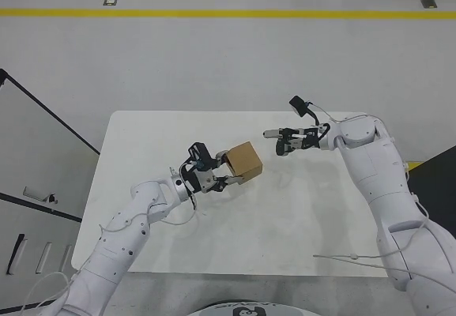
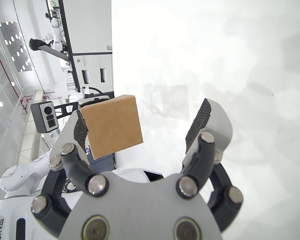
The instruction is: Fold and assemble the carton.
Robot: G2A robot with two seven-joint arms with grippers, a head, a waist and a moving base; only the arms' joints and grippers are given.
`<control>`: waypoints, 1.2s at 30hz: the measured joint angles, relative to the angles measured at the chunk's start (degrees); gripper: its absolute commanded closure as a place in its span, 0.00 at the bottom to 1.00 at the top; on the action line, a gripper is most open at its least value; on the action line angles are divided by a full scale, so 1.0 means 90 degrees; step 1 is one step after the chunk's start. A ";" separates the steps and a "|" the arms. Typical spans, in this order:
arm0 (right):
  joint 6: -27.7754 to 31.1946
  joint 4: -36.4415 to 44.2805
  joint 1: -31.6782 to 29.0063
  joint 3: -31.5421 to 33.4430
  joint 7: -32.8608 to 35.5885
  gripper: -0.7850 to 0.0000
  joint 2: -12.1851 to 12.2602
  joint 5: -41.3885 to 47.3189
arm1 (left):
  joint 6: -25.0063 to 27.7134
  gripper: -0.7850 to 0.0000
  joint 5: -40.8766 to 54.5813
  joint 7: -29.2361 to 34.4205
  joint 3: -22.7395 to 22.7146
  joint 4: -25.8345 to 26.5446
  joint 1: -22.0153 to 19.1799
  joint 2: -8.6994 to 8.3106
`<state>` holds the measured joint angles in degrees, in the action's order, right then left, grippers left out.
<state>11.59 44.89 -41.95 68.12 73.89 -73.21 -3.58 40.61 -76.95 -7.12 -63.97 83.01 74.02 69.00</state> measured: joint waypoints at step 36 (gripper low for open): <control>0.0000 0.0000 0.0000 0.0000 0.0000 0.00 0.0000 0.0000 | 0.1908 1.00 0.0217 0.0775 -0.2462 0.4899 0.0957 -0.0614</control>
<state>11.59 44.89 -41.95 68.12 73.89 -73.21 -3.58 57.78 -75.00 -0.15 -86.13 127.09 82.63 63.47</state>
